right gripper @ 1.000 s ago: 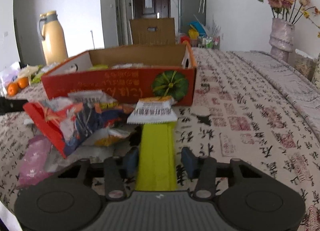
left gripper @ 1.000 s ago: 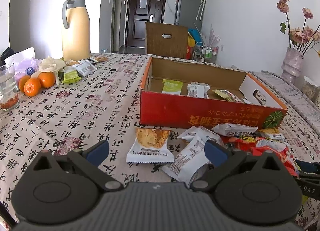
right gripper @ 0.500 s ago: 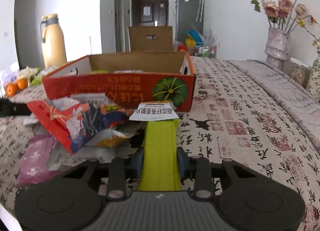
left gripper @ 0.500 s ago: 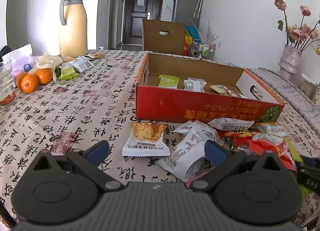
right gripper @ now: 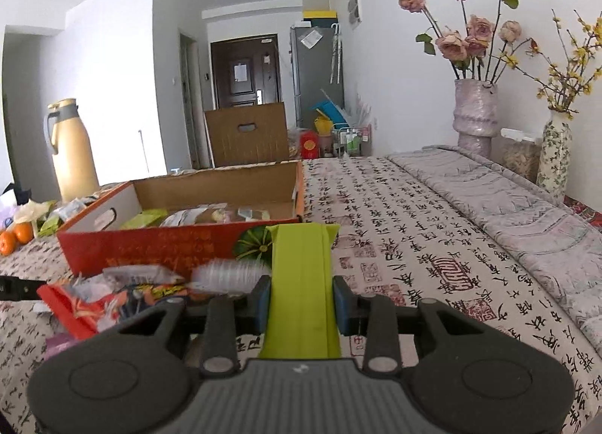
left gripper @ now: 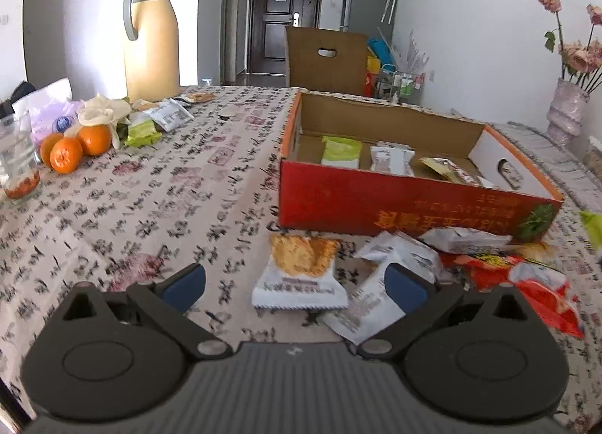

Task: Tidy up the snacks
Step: 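Grasp the green bar with the right gripper while the left grasps a cookie packet, then carry the held green bar and cookie packet over the box, then open both grippers to drop the bar and packet into the box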

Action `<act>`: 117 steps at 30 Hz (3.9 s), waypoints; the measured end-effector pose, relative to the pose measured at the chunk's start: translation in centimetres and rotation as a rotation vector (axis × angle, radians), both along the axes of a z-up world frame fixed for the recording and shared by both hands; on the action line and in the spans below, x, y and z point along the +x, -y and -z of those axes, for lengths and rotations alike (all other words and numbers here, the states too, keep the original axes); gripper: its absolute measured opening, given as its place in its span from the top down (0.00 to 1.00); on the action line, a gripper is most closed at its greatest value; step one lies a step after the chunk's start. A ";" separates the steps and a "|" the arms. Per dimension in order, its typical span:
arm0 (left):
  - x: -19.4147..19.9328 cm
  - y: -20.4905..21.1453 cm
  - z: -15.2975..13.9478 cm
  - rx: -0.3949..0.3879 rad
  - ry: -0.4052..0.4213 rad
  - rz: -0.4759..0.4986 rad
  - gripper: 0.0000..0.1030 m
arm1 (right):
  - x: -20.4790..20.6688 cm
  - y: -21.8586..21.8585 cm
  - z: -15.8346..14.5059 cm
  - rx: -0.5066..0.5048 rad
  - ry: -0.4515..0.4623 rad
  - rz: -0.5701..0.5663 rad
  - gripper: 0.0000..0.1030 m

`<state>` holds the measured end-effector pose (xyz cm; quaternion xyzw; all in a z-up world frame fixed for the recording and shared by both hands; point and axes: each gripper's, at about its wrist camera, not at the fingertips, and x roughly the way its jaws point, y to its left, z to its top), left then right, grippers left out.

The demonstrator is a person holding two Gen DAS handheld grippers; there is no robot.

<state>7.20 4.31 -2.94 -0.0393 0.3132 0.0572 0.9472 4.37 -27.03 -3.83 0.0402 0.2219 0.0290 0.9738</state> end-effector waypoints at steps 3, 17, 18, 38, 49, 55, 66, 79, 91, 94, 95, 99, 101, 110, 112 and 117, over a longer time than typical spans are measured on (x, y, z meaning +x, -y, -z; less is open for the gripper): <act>1.3 -0.1 0.0 0.039 -0.024 -0.002 0.00 | 0.2 0.3 0.0 0.003 0.005 0.006 0.68; 5.3 -0.2 2.5 0.032 -0.162 0.011 0.36 | 1.1 -0.2 1.2 0.015 -0.030 -0.011 0.68; 5.3 -0.3 2.5 0.032 -0.157 0.010 0.37 | 1.1 -0.3 1.3 0.017 -0.032 -0.013 0.68; 2.3 -0.1 -1.1 0.036 0.007 0.020 0.60 | 0.5 -1.1 1.2 0.026 -0.021 -0.050 0.68; 2.7 1.6 -4.8 0.033 0.132 0.059 0.60 | 2.1 -1.8 -1.8 0.018 0.080 -0.077 0.68; 4.2 2.9 -5.9 0.041 0.169 0.083 0.60 | 4.3 -2.3 -3.0 0.032 0.113 -0.085 0.68; 8.0 5.4 -7.2 0.031 0.203 0.139 0.60 | 9.9 -4.1 -4.3 0.058 0.135 -0.109 0.68; 13.0 5.0 -4.9 0.017 0.172 0.090 0.60 | 16.5 -5.5 -2.7 0.075 0.096 -0.129 0.68; 13.7 4.3 -3.0 -0.004 0.153 0.088 0.37 | 17.6 -5.0 -0.8 0.091 0.039 -0.118 0.66; 13.2 4.2 -3.3 0.005 0.193 0.043 0.02 | 17.4 -4.6 -0.9 0.107 0.049 -0.102 0.28; 13.0 4.1 -3.4 0.006 0.204 0.031 0.00 | 17.2 -4.5 -1.0 0.109 0.055 -0.093 0.19; 13.1 4.0 -3.5 -0.009 0.194 0.016 0.00 | 17.0 -4.3 -1.2 0.118 0.071 -0.077 0.00; 13.2 4.1 -3.5 -0.003 0.189 0.017 0.00 | 17.0 -4.3 -1.1 0.118 0.067 -0.073 0.00; 12.5 4.4 -4.2 -0.008 0.190 0.028 0.00 | 16.8 -4.1 -1.9 0.116 0.082 -0.062 0.00; 12.2 4.5 -4.6 -0.009 0.189 0.034 0.00 | 16.4 -4.1 -2.5 0.116 0.094 -0.061 0.00; 10.9 4.9 -5.6 0.001 0.205 0.046 0.00 | 14.7 -4.1 -3.6 0.108 0.114 -0.073 0.00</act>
